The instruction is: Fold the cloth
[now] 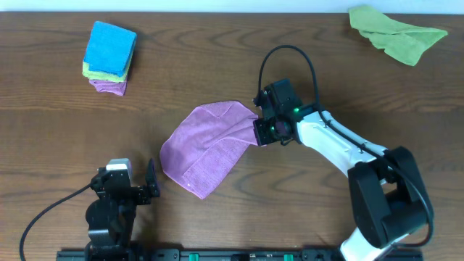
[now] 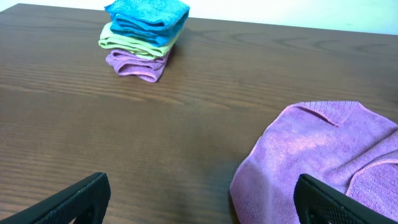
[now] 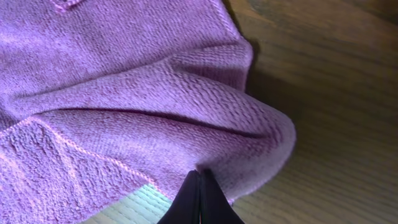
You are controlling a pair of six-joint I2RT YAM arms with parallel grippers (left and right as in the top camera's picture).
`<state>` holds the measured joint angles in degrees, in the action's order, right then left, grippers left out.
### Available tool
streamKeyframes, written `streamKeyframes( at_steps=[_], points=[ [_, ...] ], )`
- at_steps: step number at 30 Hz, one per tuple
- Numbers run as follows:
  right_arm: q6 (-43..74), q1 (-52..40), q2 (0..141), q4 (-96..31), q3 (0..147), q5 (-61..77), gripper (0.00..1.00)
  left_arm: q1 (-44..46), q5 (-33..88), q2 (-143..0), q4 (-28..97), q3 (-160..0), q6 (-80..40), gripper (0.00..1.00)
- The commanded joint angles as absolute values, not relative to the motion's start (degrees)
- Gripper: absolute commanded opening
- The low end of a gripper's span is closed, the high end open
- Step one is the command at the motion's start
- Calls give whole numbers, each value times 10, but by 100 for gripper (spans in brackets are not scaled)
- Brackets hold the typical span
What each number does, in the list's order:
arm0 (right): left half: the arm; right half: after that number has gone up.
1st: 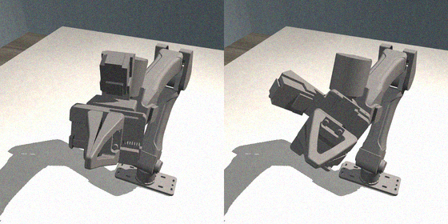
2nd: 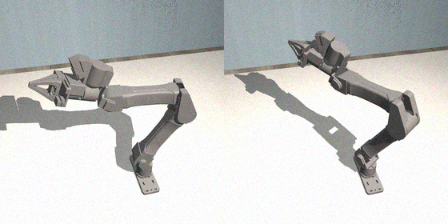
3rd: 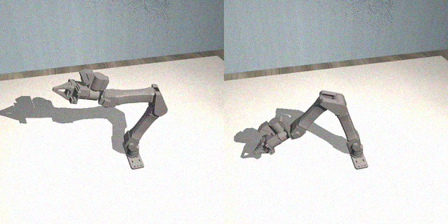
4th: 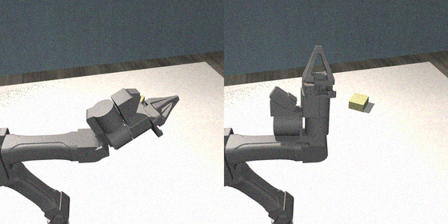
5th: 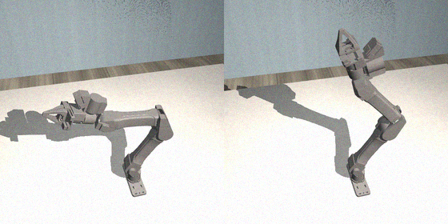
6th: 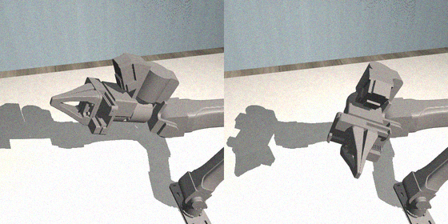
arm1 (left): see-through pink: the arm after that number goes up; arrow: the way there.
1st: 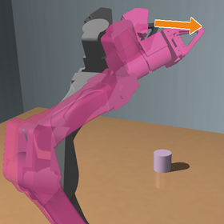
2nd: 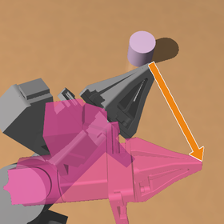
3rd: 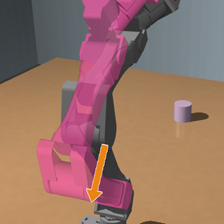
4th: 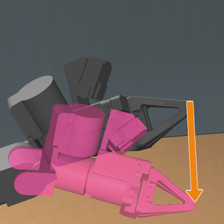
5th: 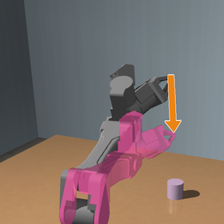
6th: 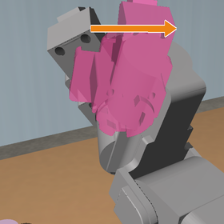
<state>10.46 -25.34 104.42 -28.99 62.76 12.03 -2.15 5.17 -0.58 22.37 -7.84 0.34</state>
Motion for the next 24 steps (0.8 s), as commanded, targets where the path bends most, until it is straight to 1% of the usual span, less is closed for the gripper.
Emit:
streamKeyframes(
  at_steps=[1, 8, 14, 18, 24],
  points=[
    [108, -263, 1061, -287, 625, 122, 2, -23, 50, -3, 227, -67, 13, 95],
    [108, -265, 1089, -296, 625, 122, 1, -23, 50, -3, 227, -67, 13, 95],
    [113, -262, 1089, -360, 625, 89, 1, -23, 50, -3, 227, -67, 13, 95],
    [153, -260, 1089, -412, 625, 24, 2, -23, 50, -3, 227, -67, 13, 95],
    [237, -243, 1089, -496, 625, 1, 1, -23, 50, -3, 227, -67, 13, 95]
  ],
)
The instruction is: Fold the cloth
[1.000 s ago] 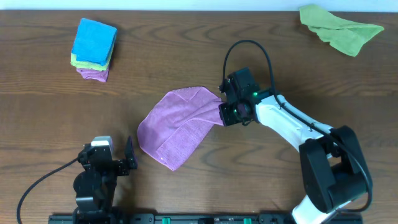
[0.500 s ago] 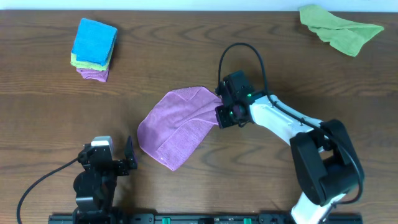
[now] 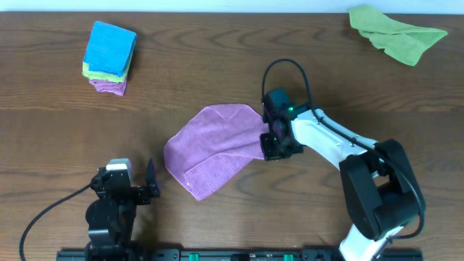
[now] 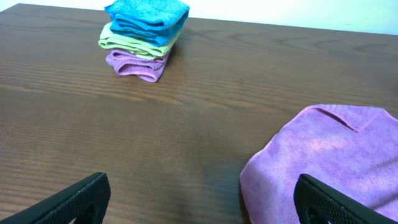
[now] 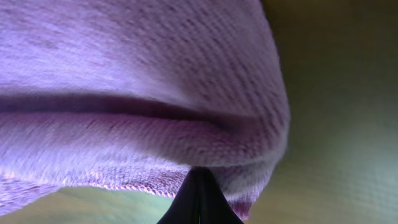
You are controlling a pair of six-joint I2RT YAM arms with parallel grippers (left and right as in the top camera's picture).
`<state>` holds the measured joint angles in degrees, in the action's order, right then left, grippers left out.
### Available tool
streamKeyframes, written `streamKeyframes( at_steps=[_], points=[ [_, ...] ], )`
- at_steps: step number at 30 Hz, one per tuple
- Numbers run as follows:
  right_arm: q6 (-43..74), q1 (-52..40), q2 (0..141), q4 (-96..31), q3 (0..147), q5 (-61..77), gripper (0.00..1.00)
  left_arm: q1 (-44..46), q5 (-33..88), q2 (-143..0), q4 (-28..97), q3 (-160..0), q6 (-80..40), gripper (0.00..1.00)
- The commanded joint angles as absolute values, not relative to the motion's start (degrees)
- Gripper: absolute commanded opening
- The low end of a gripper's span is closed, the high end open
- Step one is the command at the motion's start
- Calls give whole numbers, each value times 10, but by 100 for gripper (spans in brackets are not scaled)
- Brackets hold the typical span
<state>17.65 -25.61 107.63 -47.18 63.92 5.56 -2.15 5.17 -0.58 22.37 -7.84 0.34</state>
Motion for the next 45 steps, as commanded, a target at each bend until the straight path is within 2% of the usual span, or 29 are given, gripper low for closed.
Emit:
streamKeyframes(
  at_steps=[1, 7, 16, 23, 29, 33, 38, 43, 45],
  points=[
    [253, -239, 1089, -509, 625, -10, 2, -23, 50, -3, 227, -67, 13, 95],
    [382, -191, 1089, -588, 625, -69, 1, -23, 50, -3, 227, -67, 13, 95],
    [383, -165, 1084, -631, 627, -23, 2, -23, 50, -3, 227, -67, 13, 95],
    [357, -166, 997, -635, 660, -24, 1, -23, 50, -3, 227, -67, 13, 95],
    [248, -186, 893, -521, 664, 25, 1, -23, 44, -3, 224, -67, 13, 96],
    [193, -199, 883, -464, 664, 84, 2, -23, 113, -3, 224, -67, -35, 95],
    [162, -197, 883, -453, 664, 140, 1, -22, 337, -3, 221, -67, -265, 95],
    [151, -197, 871, -475, 664, 144, 1, -22, 436, -3, 220, -67, -338, 95],
    [151, -197, 860, -484, 664, 145, 2, -22, 440, -3, 222, -67, -361, 95]
  ],
)
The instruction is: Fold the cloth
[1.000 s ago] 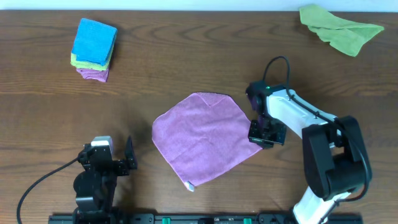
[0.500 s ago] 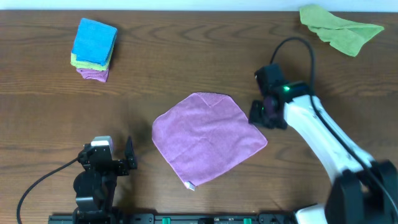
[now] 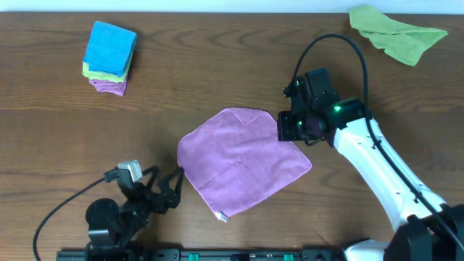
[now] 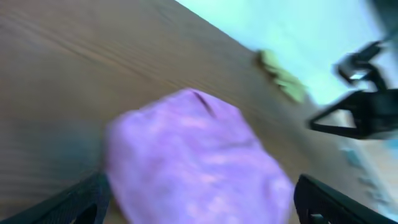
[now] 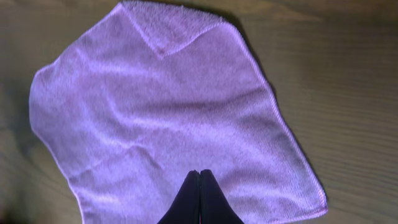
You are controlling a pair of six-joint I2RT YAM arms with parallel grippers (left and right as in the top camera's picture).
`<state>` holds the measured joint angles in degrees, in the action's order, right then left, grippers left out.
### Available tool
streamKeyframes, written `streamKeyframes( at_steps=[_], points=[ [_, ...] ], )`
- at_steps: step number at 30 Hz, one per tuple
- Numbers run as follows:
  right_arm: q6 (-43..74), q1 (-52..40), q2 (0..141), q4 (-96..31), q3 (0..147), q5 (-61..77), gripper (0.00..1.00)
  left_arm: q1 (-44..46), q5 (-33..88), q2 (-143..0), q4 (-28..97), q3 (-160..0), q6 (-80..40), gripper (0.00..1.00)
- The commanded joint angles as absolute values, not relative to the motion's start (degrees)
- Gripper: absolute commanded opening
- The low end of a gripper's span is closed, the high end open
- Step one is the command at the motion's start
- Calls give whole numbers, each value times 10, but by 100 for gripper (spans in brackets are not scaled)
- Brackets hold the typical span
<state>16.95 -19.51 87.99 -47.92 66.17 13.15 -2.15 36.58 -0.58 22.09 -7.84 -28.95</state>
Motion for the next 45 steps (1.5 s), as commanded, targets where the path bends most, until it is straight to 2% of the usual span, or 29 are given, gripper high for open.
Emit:
streamKeyframes(
  at_steps=[1, 3, 4, 5, 12, 16, 20, 23, 33, 45],
  points=[
    [151, -197, 853, -487, 664, 145, 2, -22, 450, -3, 222, -67, -374, 95],
    [151, -197, 839, -491, 664, 145, 2, -22, 472, -3, 224, -67, -380, 96],
    [151, -197, 830, -493, 664, 145, 1, -22, 488, -3, 223, -67, -388, 100],
    [151, -197, 823, -493, 664, 145, 1, -22, 491, -3, 224, -67, -397, 91],
    [152, -197, 801, -494, 664, 157, 1, 6, 493, -4, 225, -67, -413, 86],
    [151, -197, 800, -496, 664, 179, 1, 41, 445, -28, 227, -67, -414, 85],
    [151, -197, 800, -500, 664, 191, 1, 53, 379, -128, 226, -67, -405, 89],
    [147, -197, 800, -502, 664, 191, 2, 53, 351, -216, 212, -67, -357, 89],
    [132, -197, 800, -504, 664, 191, 1, 53, 330, -423, 52, -65, -343, 96],
    [132, -197, 800, -503, 664, 191, 1, 53, 354, -639, -159, -65, -387, 98]
  ],
)
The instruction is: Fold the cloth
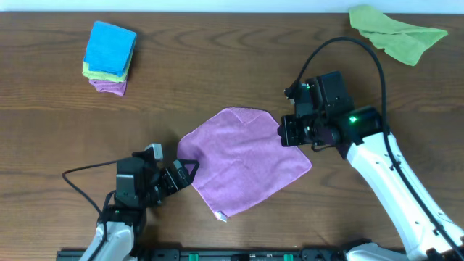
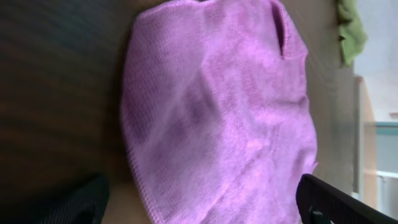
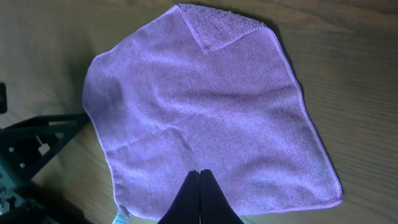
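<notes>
The purple cloth (image 1: 243, 161) lies spread out on the wooden table (image 1: 217, 65), with its far corner (image 1: 251, 114) turned over. My left gripper (image 1: 185, 174) is open at the cloth's left edge, low to the table. In the left wrist view the cloth (image 2: 217, 106) fills the space between its two fingers (image 2: 333, 202). My right gripper (image 1: 288, 133) hangs above the cloth's right corner. Its fingers (image 3: 200, 198) are shut with nothing between them, high over the cloth (image 3: 205, 106).
A stack of folded cloths, blue on green on purple (image 1: 109, 58), stands at the back left. A crumpled green cloth (image 1: 395, 29) lies at the back right, and shows as the green cloth (image 2: 351, 28) in the left wrist view. The left arm's cable (image 1: 80, 177) trails to the left.
My left gripper has moved forward and right, and is now at the cloth's left edge. The right gripper has shifted slightly right. The cloth lies as before.
At first my right gripper was shut on the right part of the bunched, doubled-over cloth, and it still held it a moment later. Then the cloth lay spread flat with the right gripper above it, shut and empty. The left arm has since come up to the cloth.
</notes>
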You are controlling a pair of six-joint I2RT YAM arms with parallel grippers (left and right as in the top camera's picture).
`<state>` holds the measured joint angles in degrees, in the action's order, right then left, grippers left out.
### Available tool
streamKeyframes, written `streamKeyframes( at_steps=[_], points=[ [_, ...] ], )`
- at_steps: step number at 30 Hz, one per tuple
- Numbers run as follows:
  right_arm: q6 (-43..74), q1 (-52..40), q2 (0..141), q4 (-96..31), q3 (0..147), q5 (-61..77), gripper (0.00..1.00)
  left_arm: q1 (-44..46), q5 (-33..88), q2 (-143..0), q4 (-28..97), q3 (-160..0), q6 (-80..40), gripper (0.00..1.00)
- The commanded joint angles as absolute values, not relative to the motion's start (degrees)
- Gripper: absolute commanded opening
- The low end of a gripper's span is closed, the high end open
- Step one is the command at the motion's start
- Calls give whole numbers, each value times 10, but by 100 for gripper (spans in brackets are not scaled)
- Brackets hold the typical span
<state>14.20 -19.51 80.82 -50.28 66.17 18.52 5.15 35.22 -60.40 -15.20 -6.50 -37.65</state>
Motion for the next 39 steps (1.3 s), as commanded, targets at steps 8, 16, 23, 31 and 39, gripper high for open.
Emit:
streamKeyframes(
  at_steps=[8, 16, 23, 31, 39],
  points=[
    [132, -197, 800, -499, 664, 191, 2, 53, 358, -748, -291, -65, -425, 96],
    [132, -197, 800, -499, 664, 191, 2, 53, 340, -802, -423, -91, -417, 95],
    [132, -197, 800, -496, 664, 191, 1, 53, 296, -802, -428, -152, -405, 95],
    [130, -197, 800, -494, 664, 190, 2, 52, 299, -802, -397, -190, -321, 96],
    [119, -195, 800, -475, 664, 143, 2, 71, 383, -800, -327, -205, -306, 85]
  ],
)
